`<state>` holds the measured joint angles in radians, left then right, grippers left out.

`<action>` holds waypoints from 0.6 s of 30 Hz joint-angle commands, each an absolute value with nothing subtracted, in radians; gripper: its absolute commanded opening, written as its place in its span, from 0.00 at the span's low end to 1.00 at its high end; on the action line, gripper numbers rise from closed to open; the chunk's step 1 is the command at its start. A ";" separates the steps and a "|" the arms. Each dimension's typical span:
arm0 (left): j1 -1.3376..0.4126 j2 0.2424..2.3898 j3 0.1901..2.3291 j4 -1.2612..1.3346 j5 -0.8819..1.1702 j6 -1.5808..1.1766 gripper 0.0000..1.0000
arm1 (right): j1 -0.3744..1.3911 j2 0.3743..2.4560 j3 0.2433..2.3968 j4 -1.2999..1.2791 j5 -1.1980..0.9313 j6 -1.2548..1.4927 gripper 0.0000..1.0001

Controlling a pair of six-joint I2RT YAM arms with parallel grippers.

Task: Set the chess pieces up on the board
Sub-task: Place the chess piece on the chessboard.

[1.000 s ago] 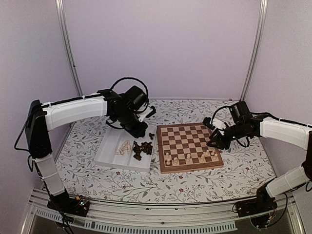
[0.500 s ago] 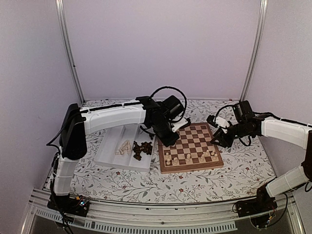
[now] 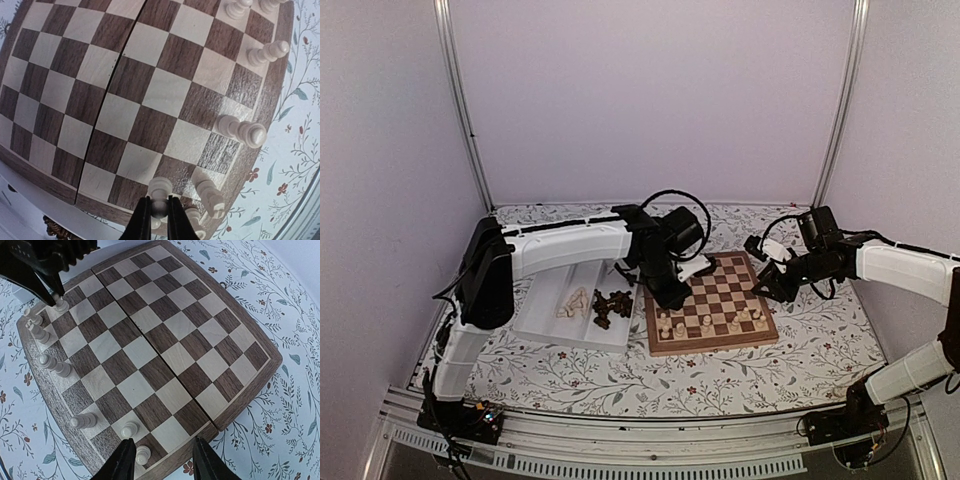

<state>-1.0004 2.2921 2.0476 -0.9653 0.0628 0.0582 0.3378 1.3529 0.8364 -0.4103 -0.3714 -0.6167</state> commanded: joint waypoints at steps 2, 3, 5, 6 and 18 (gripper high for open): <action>-1.025 2.327 2.078 -1.011 0.091 0.079 0.11 | 0.332 1.335 0.824 -0.397 -0.364 -0.613 0.42; -1.026 2.328 2.077 -1.012 0.090 0.078 0.11 | 0.333 1.335 0.824 -0.396 -0.364 -0.612 0.41; -1.028 2.330 2.076 -1.012 0.089 0.080 0.11 | 0.332 1.335 0.824 -0.396 -0.365 -0.612 0.42; -1.028 2.332 2.075 -1.012 0.090 0.079 0.11 | 0.333 1.335 0.824 -0.396 -0.365 -0.612 0.41; -1.036 2.356 2.082 -1.013 0.111 0.078 0.13 | 0.332 1.336 0.822 -0.397 -0.369 -0.612 0.41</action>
<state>-1.0176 2.3341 2.0556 -0.9939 0.0967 0.0677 0.3378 1.3529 0.8360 -0.4099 -0.3714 -0.6167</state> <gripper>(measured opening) 0.125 0.416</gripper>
